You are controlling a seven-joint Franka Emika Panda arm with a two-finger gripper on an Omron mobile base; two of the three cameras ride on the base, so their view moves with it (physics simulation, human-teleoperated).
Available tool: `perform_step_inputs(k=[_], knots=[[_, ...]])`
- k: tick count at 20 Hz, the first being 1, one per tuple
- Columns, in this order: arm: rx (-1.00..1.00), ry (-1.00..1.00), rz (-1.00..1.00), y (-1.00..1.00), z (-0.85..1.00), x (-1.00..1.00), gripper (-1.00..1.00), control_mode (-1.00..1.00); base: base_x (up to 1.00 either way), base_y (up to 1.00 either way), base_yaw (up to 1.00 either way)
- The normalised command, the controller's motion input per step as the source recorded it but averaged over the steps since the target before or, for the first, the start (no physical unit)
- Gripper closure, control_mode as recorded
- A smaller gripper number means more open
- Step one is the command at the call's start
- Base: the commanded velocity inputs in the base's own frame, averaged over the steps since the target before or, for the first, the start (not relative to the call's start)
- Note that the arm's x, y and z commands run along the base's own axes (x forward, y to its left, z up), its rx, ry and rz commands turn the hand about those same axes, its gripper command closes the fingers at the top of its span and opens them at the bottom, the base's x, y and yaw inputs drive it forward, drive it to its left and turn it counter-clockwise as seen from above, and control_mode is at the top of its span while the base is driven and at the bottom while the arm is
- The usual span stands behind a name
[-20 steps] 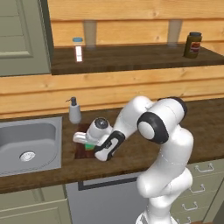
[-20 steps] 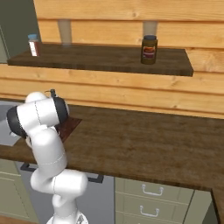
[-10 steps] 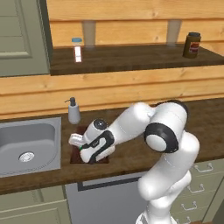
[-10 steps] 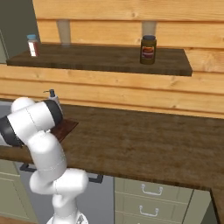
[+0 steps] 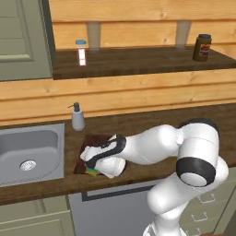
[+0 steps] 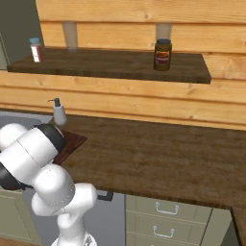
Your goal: Pick up the sponge from the counter and clean the cutting board by briefly scrubbing or pressing down on the cutting board. Once finished, release the sponge.
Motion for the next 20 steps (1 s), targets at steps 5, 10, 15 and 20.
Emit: perform_step_inputs(k=[5,10,15,20], knots=[[-0.08,-0.01,-0.01,0.06,-0.03,-0.08,1.00,-1.00,0.00,0.00,0.00],[-0.30,0.00,0.00,0.00,-0.01,0.00,1.00,-1.00,0.00,0.00,0.00],[-0.22,0.00,0.00,0.01,0.05,0.00,1.00,-1.00,0.00,0.00,0.00],[-0.07,-0.01,0.00,-0.33,0.39,-0.11,1.00,-1.00,0.00,0.00,0.00]])
